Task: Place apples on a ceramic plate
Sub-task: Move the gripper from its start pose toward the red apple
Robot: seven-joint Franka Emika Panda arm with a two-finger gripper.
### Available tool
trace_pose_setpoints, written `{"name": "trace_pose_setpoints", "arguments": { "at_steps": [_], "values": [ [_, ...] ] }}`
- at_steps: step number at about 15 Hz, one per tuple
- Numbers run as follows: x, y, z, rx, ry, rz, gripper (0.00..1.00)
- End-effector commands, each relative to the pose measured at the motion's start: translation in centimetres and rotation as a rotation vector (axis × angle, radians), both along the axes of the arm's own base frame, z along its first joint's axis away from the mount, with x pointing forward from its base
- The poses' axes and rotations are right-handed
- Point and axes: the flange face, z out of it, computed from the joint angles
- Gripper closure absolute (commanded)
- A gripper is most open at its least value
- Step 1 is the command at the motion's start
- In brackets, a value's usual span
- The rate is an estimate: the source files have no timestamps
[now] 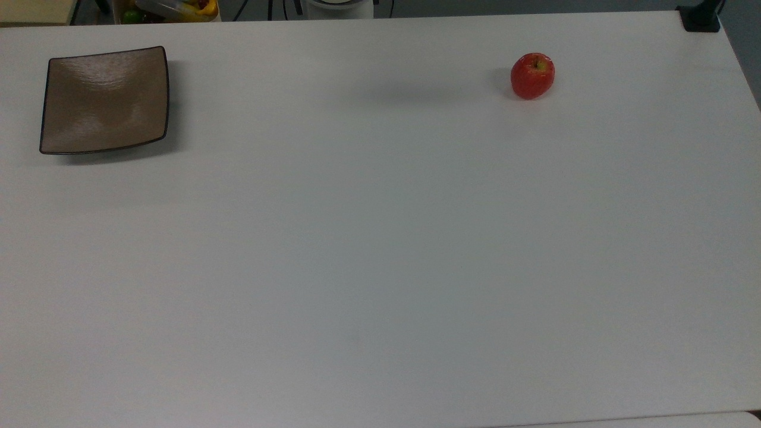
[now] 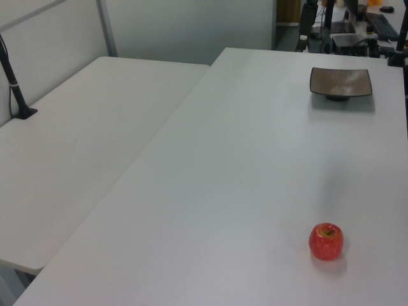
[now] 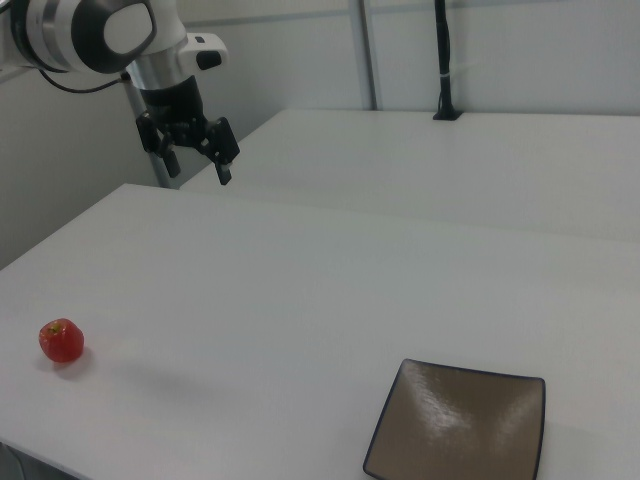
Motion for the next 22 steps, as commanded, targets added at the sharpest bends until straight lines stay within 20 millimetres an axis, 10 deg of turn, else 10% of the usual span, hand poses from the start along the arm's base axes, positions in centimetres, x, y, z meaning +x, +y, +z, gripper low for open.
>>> {"name": "trace_pose_setpoints", "arguments": {
  "at_steps": [1, 17, 22],
  "values": [
    [-0.6, 0.0, -0.1, 0.017, -0.015, 0.006, 0.00],
    [-0.9, 0.6, -0.1, 0.020, -0.008, 0.025, 0.00],
    [-2.2, 7.0, 0.0, 0.027, -0.008, 0.134, 0.00]
  ]
}}
